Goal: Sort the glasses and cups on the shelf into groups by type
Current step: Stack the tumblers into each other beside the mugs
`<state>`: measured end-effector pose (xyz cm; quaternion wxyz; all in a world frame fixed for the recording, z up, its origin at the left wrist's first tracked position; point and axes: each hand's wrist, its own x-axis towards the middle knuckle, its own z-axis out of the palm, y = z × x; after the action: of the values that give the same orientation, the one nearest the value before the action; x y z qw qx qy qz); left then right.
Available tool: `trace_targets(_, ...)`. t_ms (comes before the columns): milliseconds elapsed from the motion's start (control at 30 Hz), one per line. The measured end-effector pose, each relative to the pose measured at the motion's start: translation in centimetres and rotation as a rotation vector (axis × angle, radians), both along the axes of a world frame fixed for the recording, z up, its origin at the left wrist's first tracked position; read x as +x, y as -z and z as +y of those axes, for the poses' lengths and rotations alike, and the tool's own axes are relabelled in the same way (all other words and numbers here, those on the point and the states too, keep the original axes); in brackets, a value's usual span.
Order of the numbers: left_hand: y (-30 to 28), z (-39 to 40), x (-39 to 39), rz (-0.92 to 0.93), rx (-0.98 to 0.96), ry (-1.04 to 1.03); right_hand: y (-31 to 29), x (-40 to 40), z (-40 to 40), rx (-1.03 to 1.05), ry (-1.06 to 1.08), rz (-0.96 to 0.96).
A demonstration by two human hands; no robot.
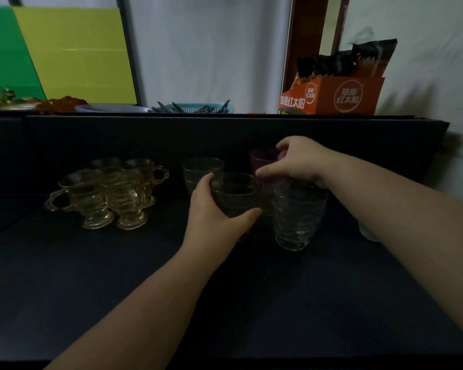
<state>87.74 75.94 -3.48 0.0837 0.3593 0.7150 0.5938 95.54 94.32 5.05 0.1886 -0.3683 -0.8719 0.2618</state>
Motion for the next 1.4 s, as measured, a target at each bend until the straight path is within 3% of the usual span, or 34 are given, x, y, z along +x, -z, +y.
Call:
trace_targets(367, 0.4, 0.2, 0.0, 0.018, -0.019, 0.005, -0.8, -0.2, 0.6, -0.062, -0.012, -0.259)
trace_targets(567, 0.3, 0.1, -0.1, 0.003, -0.019, 0.013, -1.0, 4.0, -0.3, -0.113, 0.033, 0.006)
trace_targets(767, -0.2, -0.3, 0.5, 0.012, -0.003, 0.036, 2.6, 8.5, -4.8, -0.188, 0.073, 0.374)
trace_targets(1067, -3.4, -1.0, 0.2, 0.023, 0.203, -0.022, 6.3, 8.7, -7.4, -0.154, 0.086, 0.318)
trace_targets(1233, -6.9, 2.1, -0.4, 0.058, 0.294, -0.017, 7.4, 8.4, -6.8, -0.28, 0.04, 0.486)
trace_targets(1400, -8.2, 6.7, -0.7, 0.03, 0.262, 0.07, 7.5, 9.0, -6.6, -0.267, 0.037, 0.544)
